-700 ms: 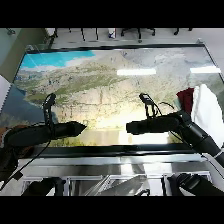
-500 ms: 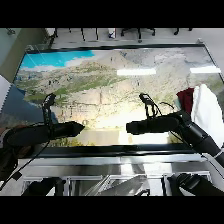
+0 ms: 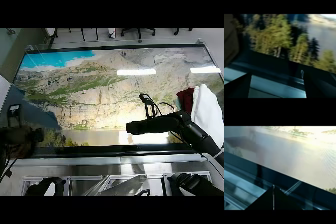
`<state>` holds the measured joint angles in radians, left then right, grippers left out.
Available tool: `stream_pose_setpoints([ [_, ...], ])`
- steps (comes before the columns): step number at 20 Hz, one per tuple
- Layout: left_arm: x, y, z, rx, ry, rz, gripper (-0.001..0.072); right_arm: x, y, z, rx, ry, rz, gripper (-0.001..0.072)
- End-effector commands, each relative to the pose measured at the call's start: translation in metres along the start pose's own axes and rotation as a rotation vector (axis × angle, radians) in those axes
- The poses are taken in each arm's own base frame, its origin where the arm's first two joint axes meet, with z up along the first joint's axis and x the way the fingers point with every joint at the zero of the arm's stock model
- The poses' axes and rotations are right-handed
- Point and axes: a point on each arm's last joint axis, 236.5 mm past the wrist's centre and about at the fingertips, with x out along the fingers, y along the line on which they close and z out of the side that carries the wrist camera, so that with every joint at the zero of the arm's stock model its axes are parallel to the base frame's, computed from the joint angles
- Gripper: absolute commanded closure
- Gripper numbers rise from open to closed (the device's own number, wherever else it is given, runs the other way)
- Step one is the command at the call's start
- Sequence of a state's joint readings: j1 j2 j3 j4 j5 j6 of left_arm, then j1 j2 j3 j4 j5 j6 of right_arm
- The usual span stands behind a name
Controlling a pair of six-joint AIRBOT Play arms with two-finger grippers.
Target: Fold the shirts.
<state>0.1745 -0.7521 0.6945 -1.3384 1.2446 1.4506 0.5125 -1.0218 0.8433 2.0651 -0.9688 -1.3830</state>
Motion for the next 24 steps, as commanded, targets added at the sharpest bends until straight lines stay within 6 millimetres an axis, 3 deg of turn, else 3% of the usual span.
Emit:
stream_pose_setpoints([
  [1, 0.051, 0.074, -0.025, -0.154, 0.094, 0.156, 0.0019, 0.000, 0.000, 0.000, 0.000, 0.001, -0.001, 0.0691],
  [5, 0.103, 0.112, -0.022, -0.267, 0.146, 0.164, 0.0020, 0.000, 0.000, 0.000, 0.000, 0.001, 0.000, 0.0691],
  [9, 0.134, 0.128, -0.027, -0.309, 0.295, 0.153, 0.0045, 0.000, 0.000, 0.000, -0.001, 0.001, -0.001, 0.0691],
  [11, 0.140, 0.128, -0.036, -0.307, 0.401, 0.145, 0.0689, 0.000, 0.000, 0.000, 0.000, 0.001, 0.000, 0.0691],
  [13, 0.136, 0.125, -0.035, -0.313, 0.465, 0.131, 0.0695, 0.000, 0.000, 0.000, 0.000, 0.001, -0.001, 0.0691],
  [15, 0.119, 0.117, -0.008, -0.292, 0.432, 0.106, 0.0696, 0.000, 0.000, 0.000, 0.000, 0.001, 0.000, 0.0691],
  [18, 0.056, 0.077, 0.083, -0.261, 0.154, -0.011, 0.0696, 0.000, 0.000, 0.000, 0.000, 0.001, 0.000, 0.0691],
  [19, 0.020, 0.048, 0.119, -0.221, 0.026, -0.099, 0.0696, 0.000, 0.000, 0.000, 0.000, 0.001, -0.001, 0.0691],
  [21, -0.065, -0.020, 0.169, -0.109, -0.208, -0.278, 0.0696, 0.000, 0.000, 0.000, 0.000, 0.001, 0.000, 0.0690],
  [22, -0.115, -0.054, 0.184, -0.043, -0.326, -0.355, 0.0696, 0.000, 0.000, 0.000, 0.000, 0.000, 0.000, 0.0691],
  [24, -0.202, -0.120, 0.186, 0.105, -0.502, -0.498, 0.0696, 0.000, 0.000, 0.002, 0.000, -0.007, 0.001, 0.0691],
])
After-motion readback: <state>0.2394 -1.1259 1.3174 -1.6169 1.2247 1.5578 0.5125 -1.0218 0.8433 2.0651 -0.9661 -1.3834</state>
